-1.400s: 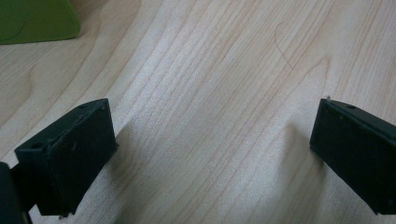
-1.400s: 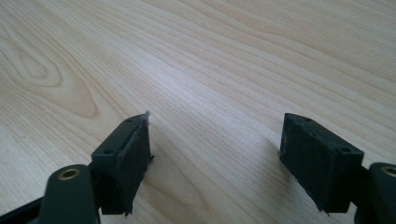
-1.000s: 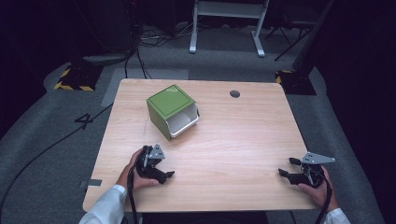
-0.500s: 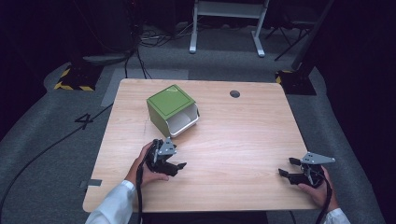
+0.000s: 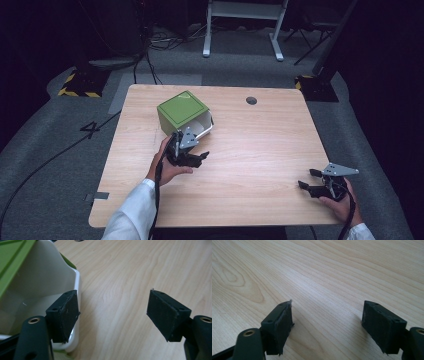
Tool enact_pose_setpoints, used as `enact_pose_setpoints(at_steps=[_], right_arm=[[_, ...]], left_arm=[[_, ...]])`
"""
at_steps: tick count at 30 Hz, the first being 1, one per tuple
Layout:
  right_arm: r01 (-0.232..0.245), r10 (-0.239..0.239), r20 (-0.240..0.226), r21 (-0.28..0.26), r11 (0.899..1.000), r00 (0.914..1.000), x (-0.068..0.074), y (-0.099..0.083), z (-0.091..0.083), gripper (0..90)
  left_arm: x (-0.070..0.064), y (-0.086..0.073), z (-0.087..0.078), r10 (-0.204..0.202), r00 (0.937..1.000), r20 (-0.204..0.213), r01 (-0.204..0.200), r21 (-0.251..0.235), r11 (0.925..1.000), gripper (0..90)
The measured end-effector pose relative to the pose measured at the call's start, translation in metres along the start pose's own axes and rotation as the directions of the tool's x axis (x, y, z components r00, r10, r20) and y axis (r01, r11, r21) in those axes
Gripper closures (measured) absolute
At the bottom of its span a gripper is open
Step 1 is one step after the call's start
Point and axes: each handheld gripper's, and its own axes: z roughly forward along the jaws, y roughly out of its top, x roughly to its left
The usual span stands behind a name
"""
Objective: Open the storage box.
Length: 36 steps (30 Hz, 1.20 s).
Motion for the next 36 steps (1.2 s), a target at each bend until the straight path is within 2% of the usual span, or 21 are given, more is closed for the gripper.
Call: enact_pose_setpoints(at_steps=[4,6,7,12,13,16,17,19,24,26,30,33,35,36], right_arm=[[-0.001,0.001,0.0,0.0,1.0,1.0,0.0,0.0,0.0,24.7],[-0.001,0.001,-0.001,0.0,1.0,1.0,0.0,0.0,0.0,24.7],[-0.001,0.001,-0.001,0.0,1.0,1.0,0.0,0.0,0.0,24.7],[0.0,0.0,-0.001,0.0,1.0,1.0,0.0,0.0,0.0,24.7],[0.0,0.0,0.0,0.0,1.0,1.0,0.0,0.0,0.0,24.7],[-0.001,0.001,0.0,0.0,1.0,1.0,0.0,0.0,0.0,24.7],[0.0,0.0,-0.001,0.0,1.0,1.0,0.0,0.0,0.0,24.7],[0.0,0.0,-0.001,0.0,1.0,1.0,0.0,0.0,0.0,24.7],[-0.001,0.001,-0.001,0.0,1.0,1.0,0.0,0.0,0.0,24.7],[0.0,0.0,-0.001,0.0,1.0,1.0,0.0,0.0,0.0,24.8],[-0.001,0.001,-0.001,0.0,1.0,1.0,0.0,0.0,0.0,24.7],[0.0,0.0,-0.001,0.0,1.0,1.0,0.0,0.0,0.0,24.7],[0.0,0.0,-0.001,0.0,1.0,1.0,0.0,0.0,0.0,24.7],[0.0,0.0,-0.001,0.0,1.0,1.0,0.0,0.0,0.0,24.7]], left_arm=[[0.005,0.006,0.016,-0.012,0.9987,-0.051,0.013,0.033,0.9994,27.9],[0.006,0.007,0.02,-0.021,0.9992,-0.035,0.023,0.039,0.999,27.8],[0.009,0.007,0.026,-0.021,0.9987,-0.047,0.023,0.047,0.9986,28.5],[0.011,0.007,0.035,-0.022,0.9977,-0.064,0.027,0.076,0.9967,28.6],[0.013,0.006,0.038,-0.027,0.9964,-0.081,0.035,0.095,0.9949,29.4],[0.013,0.005,0.041,-0.029,0.9965,-0.079,0.037,0.107,0.9935,31.8],[0.013,0.005,0.043,-0.032,0.9972,-0.068,0.04,0.125,0.9914,31.8],[0.012,0.004,0.047,-0.018,0.9965,-0.082,0.03,0.155,0.9874,30.7],[0.014,0.003,0.05,-0.026,0.9959,-0.087,0.039,0.151,0.9877,31.4],[0.017,0.003,0.056,-0.038,0.9954,-0.088,0.053,0.175,0.9832,30.9],[0.018,0.003,0.062,-0.046,0.9933,-0.106,0.066,0.191,0.9793,31.5],[0.016,0.004,0.063,-0.036,0.9916,-0.124,0.061,0.205,0.9768,34.1],[0.018,0.004,0.06,-0.043,0.9915,-0.123,0.067,0.203,0.9768,43.9],[0.018,0.004,0.059,-0.046,0.992,-0.118,0.069,0.198,0.9777,43.9]])
